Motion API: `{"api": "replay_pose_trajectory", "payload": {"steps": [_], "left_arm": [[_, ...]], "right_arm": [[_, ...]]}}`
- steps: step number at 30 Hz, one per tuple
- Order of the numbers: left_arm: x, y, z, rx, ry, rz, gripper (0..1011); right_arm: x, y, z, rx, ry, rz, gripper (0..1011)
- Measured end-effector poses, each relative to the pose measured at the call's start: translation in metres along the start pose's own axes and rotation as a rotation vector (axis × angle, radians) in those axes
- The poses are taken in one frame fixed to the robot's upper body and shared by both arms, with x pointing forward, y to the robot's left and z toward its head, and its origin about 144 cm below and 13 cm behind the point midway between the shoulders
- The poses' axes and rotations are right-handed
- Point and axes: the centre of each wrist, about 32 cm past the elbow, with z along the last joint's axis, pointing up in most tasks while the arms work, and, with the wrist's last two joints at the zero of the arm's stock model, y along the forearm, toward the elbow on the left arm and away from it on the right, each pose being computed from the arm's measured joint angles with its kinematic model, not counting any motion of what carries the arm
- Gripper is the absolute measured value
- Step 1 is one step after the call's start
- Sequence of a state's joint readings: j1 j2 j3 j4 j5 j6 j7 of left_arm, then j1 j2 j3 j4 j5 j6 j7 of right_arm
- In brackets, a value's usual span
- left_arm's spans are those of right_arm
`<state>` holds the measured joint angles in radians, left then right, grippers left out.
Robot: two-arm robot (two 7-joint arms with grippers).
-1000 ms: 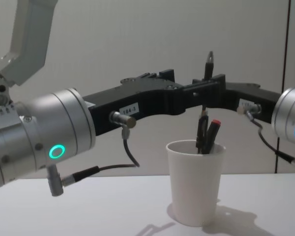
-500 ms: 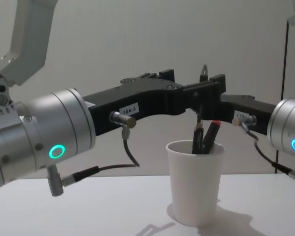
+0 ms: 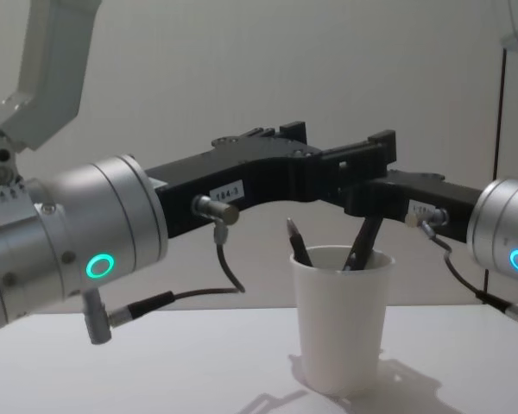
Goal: Place the pen into the pen holder.
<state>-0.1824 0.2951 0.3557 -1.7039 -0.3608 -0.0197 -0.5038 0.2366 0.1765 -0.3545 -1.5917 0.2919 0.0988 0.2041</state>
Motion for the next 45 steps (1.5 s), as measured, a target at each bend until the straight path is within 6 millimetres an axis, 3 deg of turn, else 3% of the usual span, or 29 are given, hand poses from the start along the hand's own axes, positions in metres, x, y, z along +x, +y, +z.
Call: {"api": "replay_pose_trajectory", "payload": {"steps": [13, 29, 45], "left_arm": [[0.0, 0.0, 0.0, 0.0, 0.0, 0.0, 1001], [0.0, 0.0, 0.0, 0.0, 0.0, 0.0, 1001], [0.0, 0.0, 0.0, 0.0, 0.0, 0.0, 1001]], "right_arm": [[-0.001, 0.0, 0.0, -0.003, 0.001, 0.0, 996], [0.0, -0.004, 0.0, -0.004, -0.002, -0.018, 1001], [0.006, -0.022, 0.005, 0.005, -0.024, -0.123, 1001]]}}
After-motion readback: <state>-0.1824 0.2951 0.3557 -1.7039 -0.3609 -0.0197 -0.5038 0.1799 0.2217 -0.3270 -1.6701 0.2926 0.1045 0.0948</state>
